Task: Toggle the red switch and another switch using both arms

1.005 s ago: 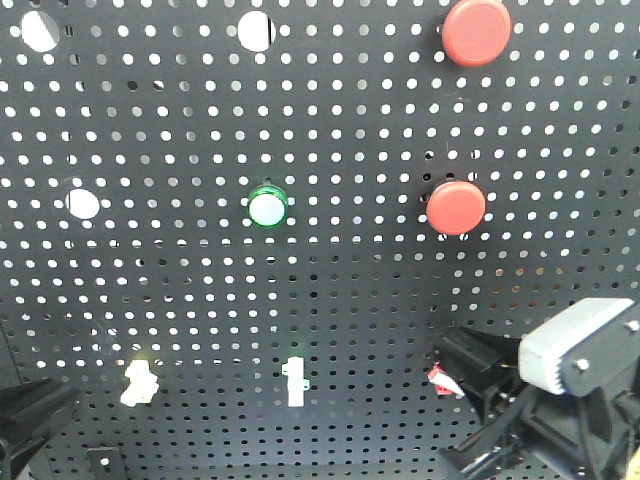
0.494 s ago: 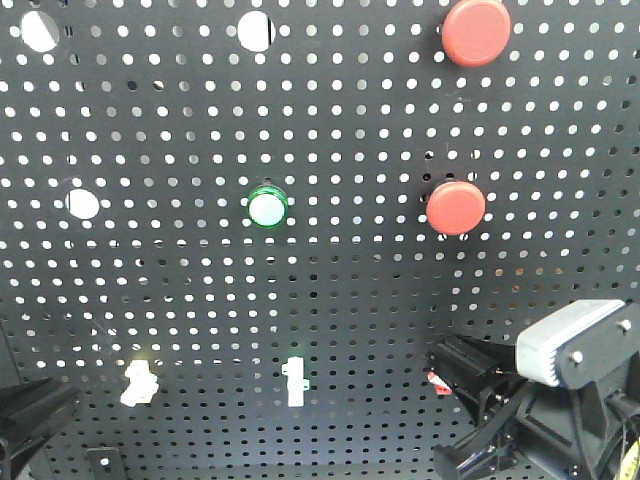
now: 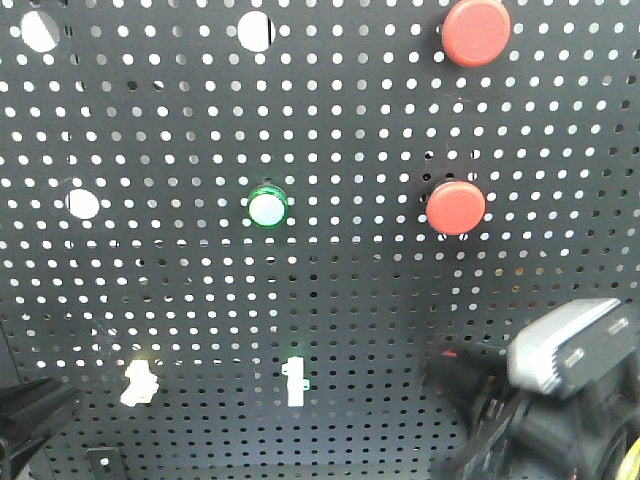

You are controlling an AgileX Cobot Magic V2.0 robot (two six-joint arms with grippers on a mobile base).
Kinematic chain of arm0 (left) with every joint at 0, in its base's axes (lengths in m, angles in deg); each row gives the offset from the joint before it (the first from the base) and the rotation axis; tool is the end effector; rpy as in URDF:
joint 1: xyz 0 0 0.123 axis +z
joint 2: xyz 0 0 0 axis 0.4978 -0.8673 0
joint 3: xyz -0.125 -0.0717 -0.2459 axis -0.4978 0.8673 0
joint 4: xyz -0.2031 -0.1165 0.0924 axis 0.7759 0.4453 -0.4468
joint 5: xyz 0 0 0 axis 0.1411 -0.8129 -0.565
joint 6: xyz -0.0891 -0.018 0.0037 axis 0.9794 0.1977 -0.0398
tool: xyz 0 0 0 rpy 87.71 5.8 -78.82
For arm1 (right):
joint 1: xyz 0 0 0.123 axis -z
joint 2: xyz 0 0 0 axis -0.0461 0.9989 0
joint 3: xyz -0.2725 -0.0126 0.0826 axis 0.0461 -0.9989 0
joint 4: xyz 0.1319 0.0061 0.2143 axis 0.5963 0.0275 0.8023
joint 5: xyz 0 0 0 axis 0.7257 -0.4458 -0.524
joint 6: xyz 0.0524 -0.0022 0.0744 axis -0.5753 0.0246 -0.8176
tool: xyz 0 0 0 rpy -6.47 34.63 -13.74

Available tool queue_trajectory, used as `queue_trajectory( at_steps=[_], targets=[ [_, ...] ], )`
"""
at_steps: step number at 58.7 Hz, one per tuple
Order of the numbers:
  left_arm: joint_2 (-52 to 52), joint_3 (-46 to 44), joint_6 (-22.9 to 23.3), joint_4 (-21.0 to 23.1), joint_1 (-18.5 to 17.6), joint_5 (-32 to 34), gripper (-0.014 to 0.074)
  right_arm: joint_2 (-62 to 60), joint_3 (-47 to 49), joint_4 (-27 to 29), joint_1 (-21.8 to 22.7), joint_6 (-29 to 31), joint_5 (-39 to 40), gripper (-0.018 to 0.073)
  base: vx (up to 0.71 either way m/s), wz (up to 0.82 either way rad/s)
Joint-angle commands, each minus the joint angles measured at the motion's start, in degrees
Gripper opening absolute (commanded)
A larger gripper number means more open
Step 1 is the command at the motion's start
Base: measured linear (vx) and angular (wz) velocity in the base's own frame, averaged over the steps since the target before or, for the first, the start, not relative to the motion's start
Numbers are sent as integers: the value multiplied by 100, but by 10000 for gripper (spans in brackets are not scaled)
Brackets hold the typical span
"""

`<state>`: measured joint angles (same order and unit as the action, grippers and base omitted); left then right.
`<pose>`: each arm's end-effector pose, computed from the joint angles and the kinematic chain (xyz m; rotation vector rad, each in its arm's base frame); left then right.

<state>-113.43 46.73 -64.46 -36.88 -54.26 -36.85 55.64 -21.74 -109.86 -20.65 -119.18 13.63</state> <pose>0.1562 -0.0712 0.3242 0.3999 1.7721 -0.2968 0.2116 0.1127 0.2934 -0.5620 1.7184 0.4524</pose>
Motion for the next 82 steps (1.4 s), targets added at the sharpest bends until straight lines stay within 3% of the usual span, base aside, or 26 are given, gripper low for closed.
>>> queue_trajectory(
  at_steps=[1, 19, 27, 40, 49, 63, 82],
  targets=[
    [30, -197, 22, 43, -32, 510, 2, -93, 156, -483, -6, -595, 56, -6, 0, 0],
    [30, -197, 22, 43, -32, 510, 2, -93, 156, -1484, -6, -1883, -384, -6, 0, 0],
    [30, -197, 22, 43, -32, 504, 2, -189, 156, -1935, -6, -2328, 106, -6, 0, 0],
    [30, -197, 22, 43, -32, 504, 2, -813, 156, -1941, 5, -2250, 409, -6, 0, 0],
    [30, -197, 29, 43, -32, 485, 2, -1467, 156, -1896, 5, -1917, -201, -6, 0, 0],
    [30, -197, 28, 43, -32, 338, 2, -2061, 156, -1914, 5, -1924, -1239, -6, 0, 0],
    [30, -197, 28, 43, -32, 332, 2, -2142, 156, -1914, 5, -1924, -1416, -6, 0, 0]
  ],
)
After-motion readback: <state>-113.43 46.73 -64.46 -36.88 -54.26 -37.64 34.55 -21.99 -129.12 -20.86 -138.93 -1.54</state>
